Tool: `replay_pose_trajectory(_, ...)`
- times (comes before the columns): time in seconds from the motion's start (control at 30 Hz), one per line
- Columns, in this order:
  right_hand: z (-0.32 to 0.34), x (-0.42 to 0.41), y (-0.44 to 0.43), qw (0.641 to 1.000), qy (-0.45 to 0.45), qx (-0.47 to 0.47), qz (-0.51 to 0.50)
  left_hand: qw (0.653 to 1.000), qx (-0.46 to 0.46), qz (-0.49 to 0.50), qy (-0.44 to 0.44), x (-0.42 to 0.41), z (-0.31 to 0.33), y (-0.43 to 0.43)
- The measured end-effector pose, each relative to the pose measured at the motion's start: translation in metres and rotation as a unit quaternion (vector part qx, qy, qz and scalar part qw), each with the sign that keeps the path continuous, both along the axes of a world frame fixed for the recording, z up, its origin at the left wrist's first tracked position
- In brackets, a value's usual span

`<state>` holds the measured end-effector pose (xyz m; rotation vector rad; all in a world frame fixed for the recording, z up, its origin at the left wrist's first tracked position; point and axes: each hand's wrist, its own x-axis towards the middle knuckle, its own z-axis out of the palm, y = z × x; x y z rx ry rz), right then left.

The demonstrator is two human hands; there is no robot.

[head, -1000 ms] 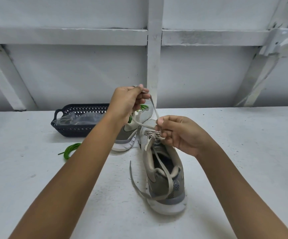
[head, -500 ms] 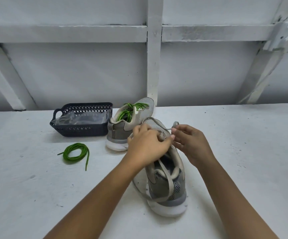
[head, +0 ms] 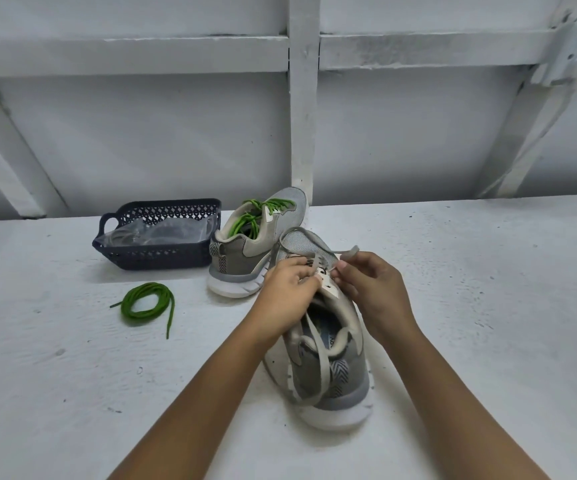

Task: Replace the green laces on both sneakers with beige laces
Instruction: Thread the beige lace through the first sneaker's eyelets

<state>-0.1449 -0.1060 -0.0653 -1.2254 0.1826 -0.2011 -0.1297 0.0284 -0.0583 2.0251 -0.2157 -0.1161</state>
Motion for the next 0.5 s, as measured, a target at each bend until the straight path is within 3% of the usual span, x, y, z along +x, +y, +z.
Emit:
replay_pose_trajectory(0.33, -0.0042, -0.0003, 0.0026, 0.997, -0.024, -0.073, -0.014, 1.000, -0.022, -0.008, 0.002, 0.0007, -0.0006, 0.0010)
replay_pose_trajectory(0.5, -0.0052, -0.0017, 0.0017, 0.978, -0.052, -0.197, -0.032, 1.000, -0.020, -0.011, 0.002, 0.0012, -0.0011, 0.0015)
